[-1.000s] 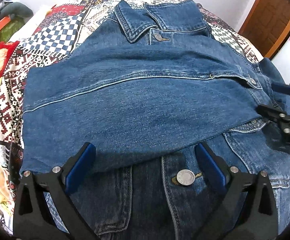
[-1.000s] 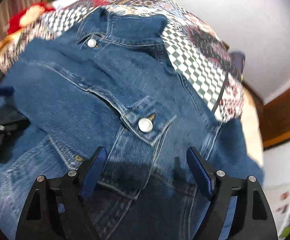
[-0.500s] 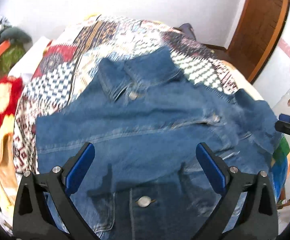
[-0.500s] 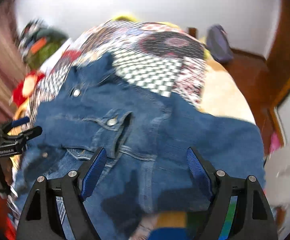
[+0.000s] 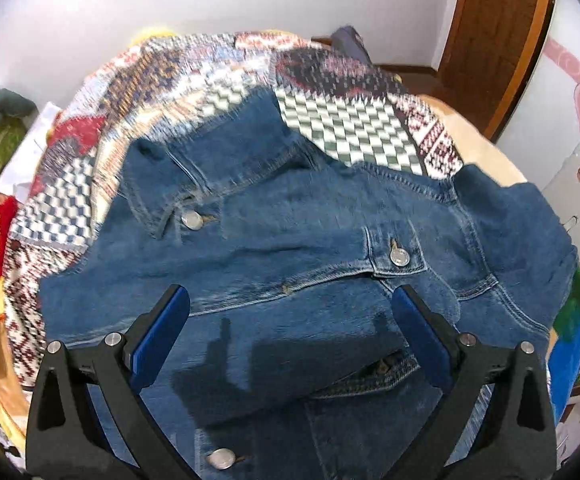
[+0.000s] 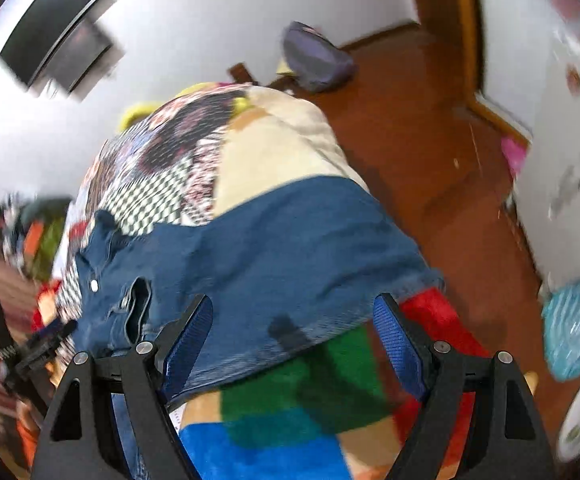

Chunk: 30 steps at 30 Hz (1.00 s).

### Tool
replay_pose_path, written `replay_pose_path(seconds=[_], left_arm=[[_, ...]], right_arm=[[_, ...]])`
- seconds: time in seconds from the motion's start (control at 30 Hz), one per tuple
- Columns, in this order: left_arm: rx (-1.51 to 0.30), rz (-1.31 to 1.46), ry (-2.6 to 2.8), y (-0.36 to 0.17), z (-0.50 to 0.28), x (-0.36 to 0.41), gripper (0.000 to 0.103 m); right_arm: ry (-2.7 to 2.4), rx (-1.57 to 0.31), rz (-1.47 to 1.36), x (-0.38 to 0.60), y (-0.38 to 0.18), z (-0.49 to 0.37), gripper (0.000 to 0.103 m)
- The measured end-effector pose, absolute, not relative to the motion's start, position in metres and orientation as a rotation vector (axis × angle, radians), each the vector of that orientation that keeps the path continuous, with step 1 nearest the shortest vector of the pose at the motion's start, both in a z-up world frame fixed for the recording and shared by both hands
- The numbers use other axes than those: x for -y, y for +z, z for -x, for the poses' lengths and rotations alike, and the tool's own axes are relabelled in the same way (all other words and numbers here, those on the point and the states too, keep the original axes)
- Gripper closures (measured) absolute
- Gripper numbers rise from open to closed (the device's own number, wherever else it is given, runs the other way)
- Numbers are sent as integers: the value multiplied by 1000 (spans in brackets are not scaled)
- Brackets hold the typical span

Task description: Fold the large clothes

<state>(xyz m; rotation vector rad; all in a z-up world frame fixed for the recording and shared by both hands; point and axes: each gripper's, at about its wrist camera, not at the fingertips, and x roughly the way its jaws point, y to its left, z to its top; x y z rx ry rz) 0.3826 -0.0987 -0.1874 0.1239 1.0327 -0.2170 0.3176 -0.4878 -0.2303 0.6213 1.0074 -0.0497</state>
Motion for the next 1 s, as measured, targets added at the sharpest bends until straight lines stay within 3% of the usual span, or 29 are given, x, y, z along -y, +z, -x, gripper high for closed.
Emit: replay_pose_path(seconds=[0.23,0.5,0.53,0.57,0.77,0.87,1.0], left_arm=[[-1151,-115,-226,-226,-396,109,1],[-1185,-70,-239,-243,-398,108,1],[-1182,-65,-241,-243,-398,108,1],[-1181,-64,-241,-243,-397,107,1],[-1178,-61,-243,-239,-398,106,1],[-1163,-53,-245,-231,-397,104,1],[-1120,-47,-249,-214,-391,99,1]], right_arm=[[-29,-1029,-849,517,-274,-322,22],[-64,-999,-908,525,-293,-343,23],[-77,-991,-898,524,-293,-346,29],[-86,-988,-878,524,-292,-349,41],[-139,-924,-724,507,-269,-357,71],[-148,-889,-608,493,-247,-356,79],[-121,-806,-492,469,-207,-356,82]])
